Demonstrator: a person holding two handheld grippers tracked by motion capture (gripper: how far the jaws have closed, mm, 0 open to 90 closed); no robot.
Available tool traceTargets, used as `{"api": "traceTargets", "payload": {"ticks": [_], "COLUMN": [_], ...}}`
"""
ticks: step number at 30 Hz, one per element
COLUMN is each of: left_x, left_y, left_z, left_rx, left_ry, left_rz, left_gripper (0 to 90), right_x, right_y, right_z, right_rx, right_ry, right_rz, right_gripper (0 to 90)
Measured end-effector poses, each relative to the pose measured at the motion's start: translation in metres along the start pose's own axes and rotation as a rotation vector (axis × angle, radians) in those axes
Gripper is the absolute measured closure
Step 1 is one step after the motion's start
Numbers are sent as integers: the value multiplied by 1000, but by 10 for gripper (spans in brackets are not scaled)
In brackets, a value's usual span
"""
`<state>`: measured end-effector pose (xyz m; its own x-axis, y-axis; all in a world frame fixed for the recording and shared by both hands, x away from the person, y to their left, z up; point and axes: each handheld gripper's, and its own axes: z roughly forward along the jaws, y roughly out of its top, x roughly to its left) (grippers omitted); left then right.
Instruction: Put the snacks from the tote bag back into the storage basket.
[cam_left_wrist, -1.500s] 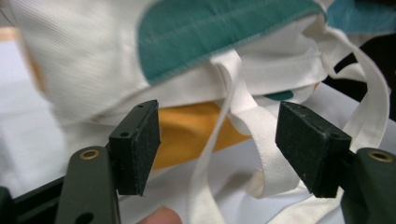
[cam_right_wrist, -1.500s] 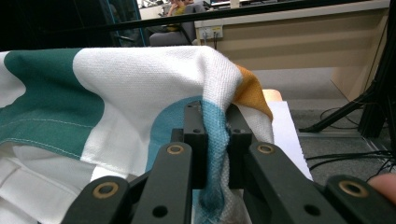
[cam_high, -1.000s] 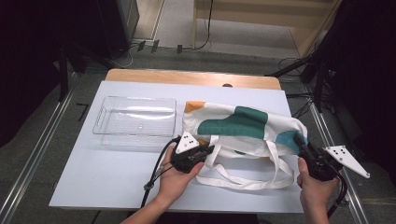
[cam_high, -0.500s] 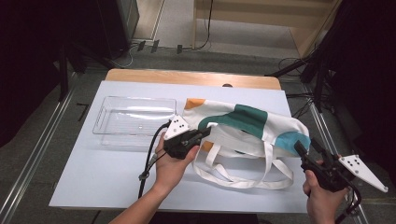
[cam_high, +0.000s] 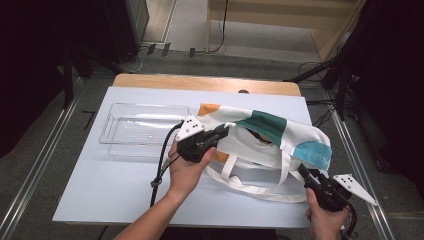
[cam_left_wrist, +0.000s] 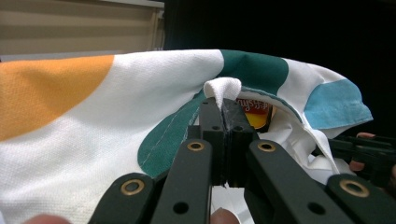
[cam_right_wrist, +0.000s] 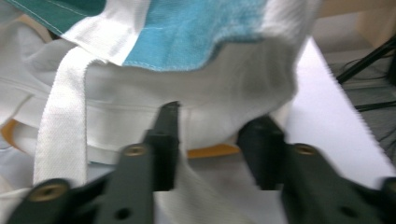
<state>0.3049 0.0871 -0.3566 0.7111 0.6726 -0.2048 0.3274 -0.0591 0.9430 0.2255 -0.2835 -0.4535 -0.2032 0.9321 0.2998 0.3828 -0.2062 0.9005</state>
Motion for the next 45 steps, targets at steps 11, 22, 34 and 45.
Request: {"api": "traceTargets", "payload": {"ticks": [11,22,34,45], "left_x": [9,36,21,15], "left_y": [23,39,28,19], "left_z": [13,21,14,1], "left_rx": [-25,-35,30,29], "left_ry": [22,56,-31,131], "left_rz": [9,-33,45,143], "left_gripper": [900,900,570,325], "right_x": [-6,-32,-27,-25], "right_y": [5,2,10,16], "right_z": [3,2,-9,-14], "right_rx": [82,182,41,-18], "right_ry": [-42,-141,-81,-89], "right_rz": [-77,-80,-17,-5], "right_gripper": [899,900,793,865]}}
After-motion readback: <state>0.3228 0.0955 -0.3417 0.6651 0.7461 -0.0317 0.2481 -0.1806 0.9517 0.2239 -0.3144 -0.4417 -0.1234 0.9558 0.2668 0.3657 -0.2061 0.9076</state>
